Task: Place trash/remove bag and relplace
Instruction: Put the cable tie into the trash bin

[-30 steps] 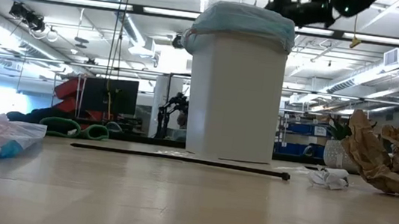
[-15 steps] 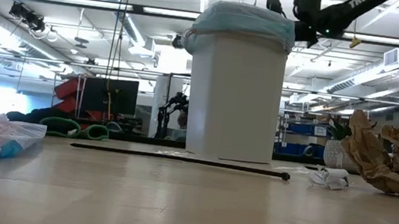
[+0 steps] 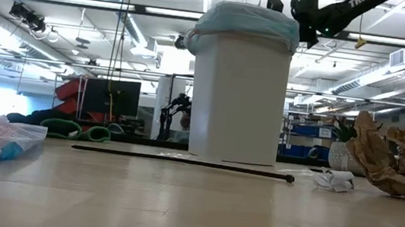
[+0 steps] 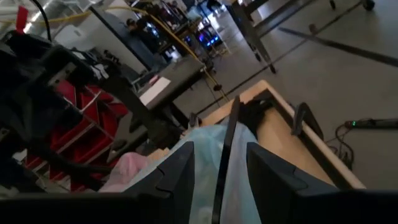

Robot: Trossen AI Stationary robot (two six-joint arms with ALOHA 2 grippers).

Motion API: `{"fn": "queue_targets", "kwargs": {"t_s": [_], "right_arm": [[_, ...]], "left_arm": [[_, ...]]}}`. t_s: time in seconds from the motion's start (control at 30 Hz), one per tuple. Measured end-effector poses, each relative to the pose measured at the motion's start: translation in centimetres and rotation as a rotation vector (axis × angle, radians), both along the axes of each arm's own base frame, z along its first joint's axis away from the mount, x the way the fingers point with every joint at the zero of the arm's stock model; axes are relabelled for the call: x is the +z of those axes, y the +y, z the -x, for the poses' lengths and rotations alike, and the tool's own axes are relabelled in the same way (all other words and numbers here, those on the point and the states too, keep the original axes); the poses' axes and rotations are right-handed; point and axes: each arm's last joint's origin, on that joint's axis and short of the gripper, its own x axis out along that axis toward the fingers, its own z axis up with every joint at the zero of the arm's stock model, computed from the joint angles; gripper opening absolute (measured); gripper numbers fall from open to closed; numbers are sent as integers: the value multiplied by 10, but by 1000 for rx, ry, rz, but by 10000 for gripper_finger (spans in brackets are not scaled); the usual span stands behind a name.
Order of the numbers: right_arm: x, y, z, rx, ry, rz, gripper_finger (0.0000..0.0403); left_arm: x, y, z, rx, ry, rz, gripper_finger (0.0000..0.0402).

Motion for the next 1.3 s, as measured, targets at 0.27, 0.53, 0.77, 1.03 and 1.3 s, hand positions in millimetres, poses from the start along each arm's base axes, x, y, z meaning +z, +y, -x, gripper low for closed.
{"fn": "queue_targets", "kwargs": {"t_s": [0.27, 0.53, 0.77, 1.03, 1.3], "right_arm": [[0, 5, -6, 15, 3, 2, 112], [1, 13, -14, 10, -1, 30, 7], [26, 48, -23, 22, -52, 109, 0], [39, 117, -36, 1, 74, 265, 0], [12, 157, -46, -195, 454, 317, 0]], "left_arm": [[5, 1, -2, 7, -55, -14, 17], [4, 1, -1, 24, -43, -13, 17], [-3, 0, 1, 34, 23, 22, 17], [-6, 1, 3, 52, 60, 21, 17], [-6, 1, 3, 52, 61, 17, 17]]}}
